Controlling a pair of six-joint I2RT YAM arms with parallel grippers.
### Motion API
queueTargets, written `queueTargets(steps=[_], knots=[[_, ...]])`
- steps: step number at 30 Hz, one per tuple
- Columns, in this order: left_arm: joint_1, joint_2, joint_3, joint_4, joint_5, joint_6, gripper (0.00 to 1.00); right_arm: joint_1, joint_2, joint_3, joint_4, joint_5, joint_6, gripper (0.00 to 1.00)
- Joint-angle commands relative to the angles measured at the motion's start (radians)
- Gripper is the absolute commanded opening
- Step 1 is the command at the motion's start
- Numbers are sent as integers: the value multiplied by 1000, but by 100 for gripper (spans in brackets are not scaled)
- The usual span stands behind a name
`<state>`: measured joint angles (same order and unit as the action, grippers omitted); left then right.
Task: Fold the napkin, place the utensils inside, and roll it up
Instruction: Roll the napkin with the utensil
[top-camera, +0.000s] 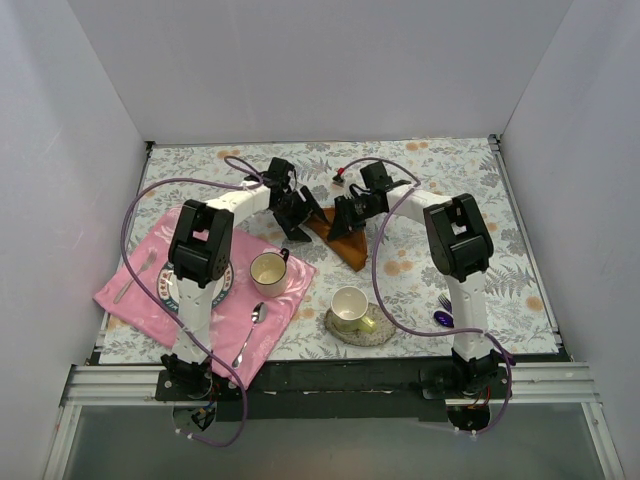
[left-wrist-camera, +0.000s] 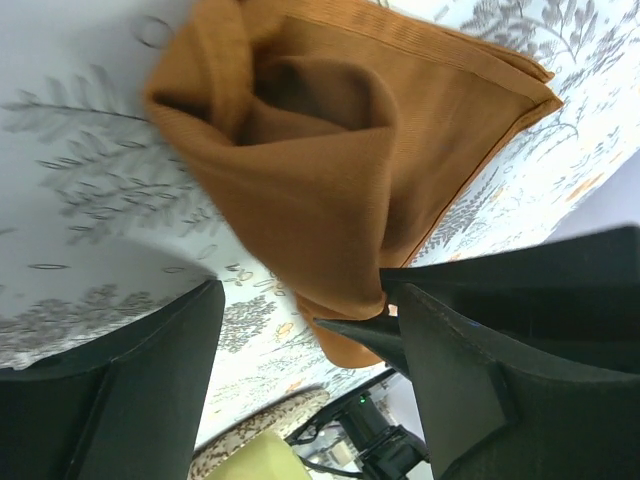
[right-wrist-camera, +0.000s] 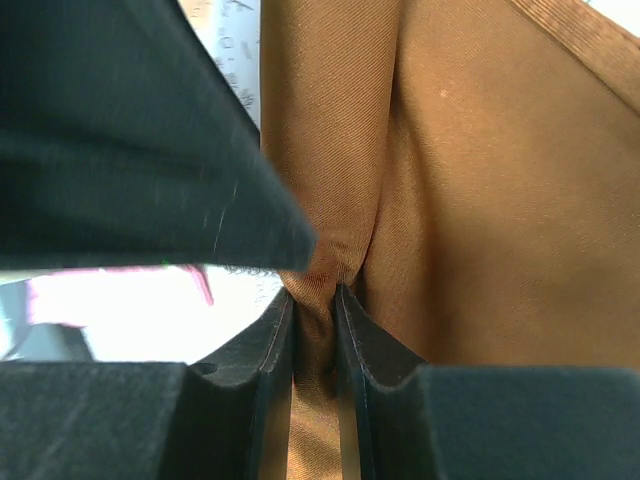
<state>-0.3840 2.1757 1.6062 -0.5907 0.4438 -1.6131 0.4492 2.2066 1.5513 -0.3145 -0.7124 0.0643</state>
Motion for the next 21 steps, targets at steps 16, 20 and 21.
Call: queueTargets(steps=[16, 20, 21], knots=[[-49, 95, 113, -139, -183, 32, 28, -80, 67, 47, -112, -188, 48, 33], [-49, 93, 112, -144, -160, 33, 27, -47, -30, 84, -221, 28, -37, 48], [-49, 93, 110, -146, -154, 33, 27, -32, -50, 85, -241, 107, -50, 50]])
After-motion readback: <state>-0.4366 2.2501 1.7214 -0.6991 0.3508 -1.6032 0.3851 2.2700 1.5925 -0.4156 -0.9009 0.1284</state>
